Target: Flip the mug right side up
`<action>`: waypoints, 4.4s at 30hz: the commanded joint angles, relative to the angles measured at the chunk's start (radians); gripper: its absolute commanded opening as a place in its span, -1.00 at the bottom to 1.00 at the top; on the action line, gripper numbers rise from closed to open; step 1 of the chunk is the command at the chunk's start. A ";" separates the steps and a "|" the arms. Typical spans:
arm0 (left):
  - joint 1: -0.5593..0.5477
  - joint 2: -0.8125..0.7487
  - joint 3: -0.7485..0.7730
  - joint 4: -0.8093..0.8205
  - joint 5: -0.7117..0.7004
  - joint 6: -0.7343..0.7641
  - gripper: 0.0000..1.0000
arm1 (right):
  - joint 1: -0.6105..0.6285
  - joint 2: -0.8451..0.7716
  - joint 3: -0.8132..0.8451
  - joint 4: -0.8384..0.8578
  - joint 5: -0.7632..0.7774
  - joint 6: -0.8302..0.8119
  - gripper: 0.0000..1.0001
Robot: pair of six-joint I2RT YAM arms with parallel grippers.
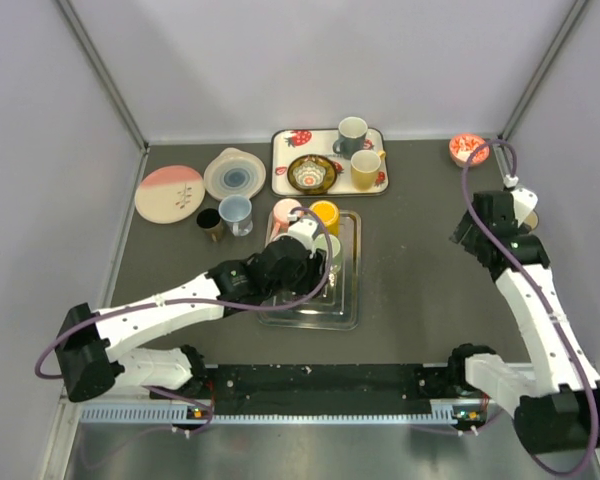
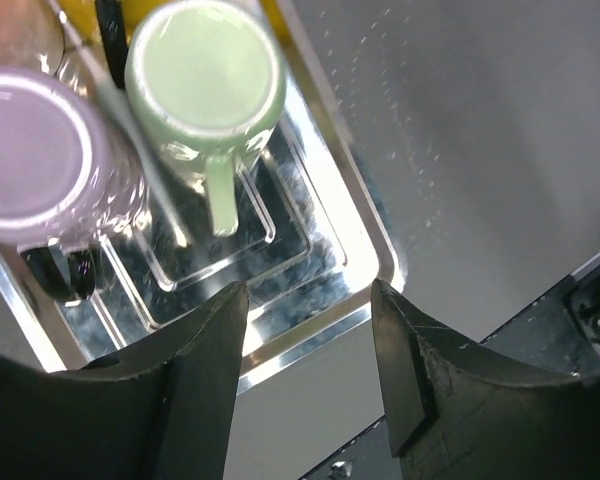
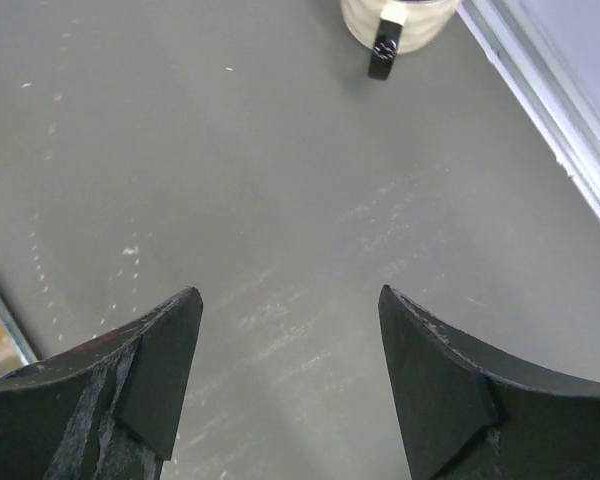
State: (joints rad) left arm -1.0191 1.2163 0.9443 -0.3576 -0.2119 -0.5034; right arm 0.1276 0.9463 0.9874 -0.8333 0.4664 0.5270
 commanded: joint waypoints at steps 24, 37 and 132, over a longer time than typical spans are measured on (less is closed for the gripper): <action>0.001 -0.170 -0.217 0.106 -0.121 -0.092 0.42 | -0.368 0.595 0.157 0.227 0.031 0.079 0.31; 0.001 -0.095 -0.182 0.121 -0.110 -0.058 0.41 | -0.385 0.733 0.261 0.235 0.048 0.068 0.07; 0.122 -0.187 -0.440 1.161 0.439 -0.395 0.80 | 0.162 -0.250 -0.314 1.037 -1.104 0.491 -1.00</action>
State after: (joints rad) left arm -0.9264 0.9829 0.4686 0.6132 0.1040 -0.8356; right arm 0.2798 0.7406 0.7185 -0.1505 -0.4942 0.8532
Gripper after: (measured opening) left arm 0.917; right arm 0.152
